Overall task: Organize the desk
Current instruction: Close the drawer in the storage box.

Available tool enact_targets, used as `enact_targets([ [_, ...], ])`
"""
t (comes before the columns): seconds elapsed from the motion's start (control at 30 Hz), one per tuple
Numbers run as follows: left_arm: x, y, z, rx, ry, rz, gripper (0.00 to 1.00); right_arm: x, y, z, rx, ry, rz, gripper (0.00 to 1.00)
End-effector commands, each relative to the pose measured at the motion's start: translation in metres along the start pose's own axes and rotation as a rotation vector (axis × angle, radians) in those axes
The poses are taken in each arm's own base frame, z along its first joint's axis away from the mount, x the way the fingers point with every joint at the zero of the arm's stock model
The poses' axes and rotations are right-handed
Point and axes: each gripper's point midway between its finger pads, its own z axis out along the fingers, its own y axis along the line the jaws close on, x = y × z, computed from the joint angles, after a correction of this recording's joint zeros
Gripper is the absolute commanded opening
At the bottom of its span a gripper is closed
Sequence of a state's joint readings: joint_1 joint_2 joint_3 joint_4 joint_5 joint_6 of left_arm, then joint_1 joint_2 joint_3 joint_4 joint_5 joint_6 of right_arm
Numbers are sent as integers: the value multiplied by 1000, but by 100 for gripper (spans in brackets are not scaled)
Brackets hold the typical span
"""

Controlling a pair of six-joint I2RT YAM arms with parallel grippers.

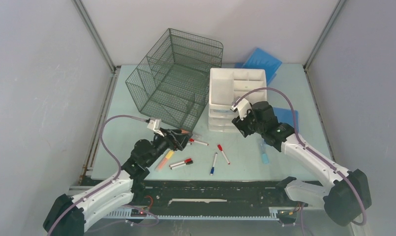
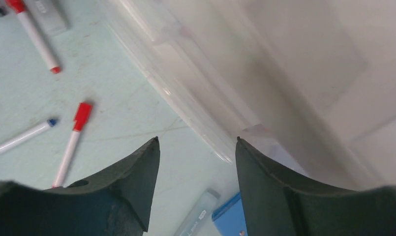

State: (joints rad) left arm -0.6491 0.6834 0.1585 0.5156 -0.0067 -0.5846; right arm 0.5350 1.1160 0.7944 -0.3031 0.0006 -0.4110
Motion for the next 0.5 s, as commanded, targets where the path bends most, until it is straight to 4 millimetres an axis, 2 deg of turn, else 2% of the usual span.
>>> enact_targets([
  [0.0, -7, -41, 4, 202, 9, -30, 78, -15, 32, -20, -234, -50, -43, 66],
  [0.07, -7, -52, 8, 249, 19, -66, 78, -16, 67, -46, -478, -86, -133, 67],
  [0.13, -3, -62, 14, 281, 37, -103, 78, -15, 79, -63, -576, -117, -169, 69],
  [0.2, 1, -74, 20, 313, 49, -129, 78, -16, 78, -72, -595, -139, -164, 70],
  [0.33, 9, -97, 38, 352, 57, -186, 78, -22, 62, -84, -579, -176, -103, 71],
  [0.47, 21, -113, 59, 350, 65, -338, 77, -30, 54, -100, -571, -240, -60, 71],
])
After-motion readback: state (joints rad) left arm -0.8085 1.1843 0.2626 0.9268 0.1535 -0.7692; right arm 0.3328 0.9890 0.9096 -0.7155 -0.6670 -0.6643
